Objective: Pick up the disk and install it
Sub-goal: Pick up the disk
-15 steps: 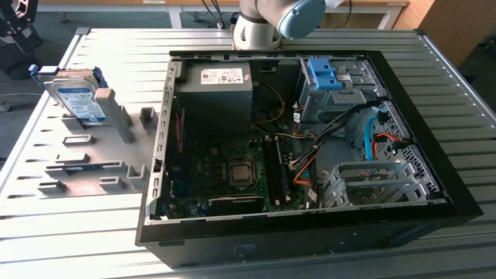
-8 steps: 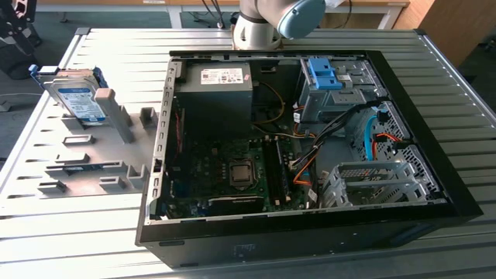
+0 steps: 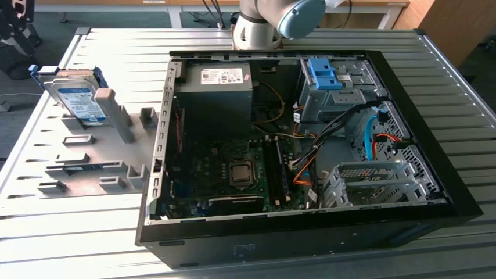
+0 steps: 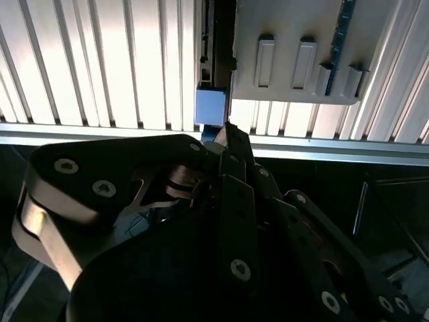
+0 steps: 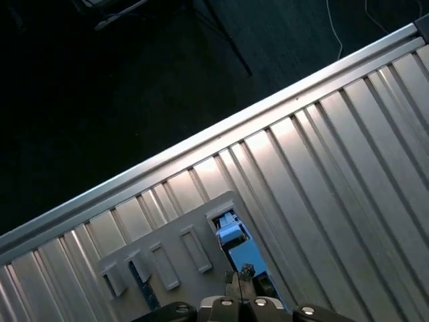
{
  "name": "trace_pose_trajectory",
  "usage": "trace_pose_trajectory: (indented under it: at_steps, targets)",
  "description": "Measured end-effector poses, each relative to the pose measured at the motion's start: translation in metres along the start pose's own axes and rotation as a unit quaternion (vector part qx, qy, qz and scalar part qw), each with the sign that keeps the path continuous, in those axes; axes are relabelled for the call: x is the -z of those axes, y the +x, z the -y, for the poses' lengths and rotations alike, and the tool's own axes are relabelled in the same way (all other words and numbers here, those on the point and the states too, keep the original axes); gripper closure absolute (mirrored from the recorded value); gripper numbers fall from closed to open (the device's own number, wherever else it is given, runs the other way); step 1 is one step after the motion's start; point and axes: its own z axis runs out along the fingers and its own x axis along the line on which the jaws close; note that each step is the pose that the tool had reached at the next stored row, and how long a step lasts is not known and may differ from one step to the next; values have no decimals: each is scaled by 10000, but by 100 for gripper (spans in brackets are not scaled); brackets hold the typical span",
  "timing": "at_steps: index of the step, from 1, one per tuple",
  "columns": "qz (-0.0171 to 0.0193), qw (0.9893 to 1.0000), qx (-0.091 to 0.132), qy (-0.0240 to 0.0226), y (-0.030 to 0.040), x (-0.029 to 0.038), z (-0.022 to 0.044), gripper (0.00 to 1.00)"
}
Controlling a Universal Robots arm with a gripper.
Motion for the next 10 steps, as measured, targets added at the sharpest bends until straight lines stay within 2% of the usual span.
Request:
trace_pose_trajectory:
  at_steps: [3,10]
  targets:
    - [-10,9997,225,-6,0,1,0,89]
    - [-11,9997,232,-5,0,0,0,89]
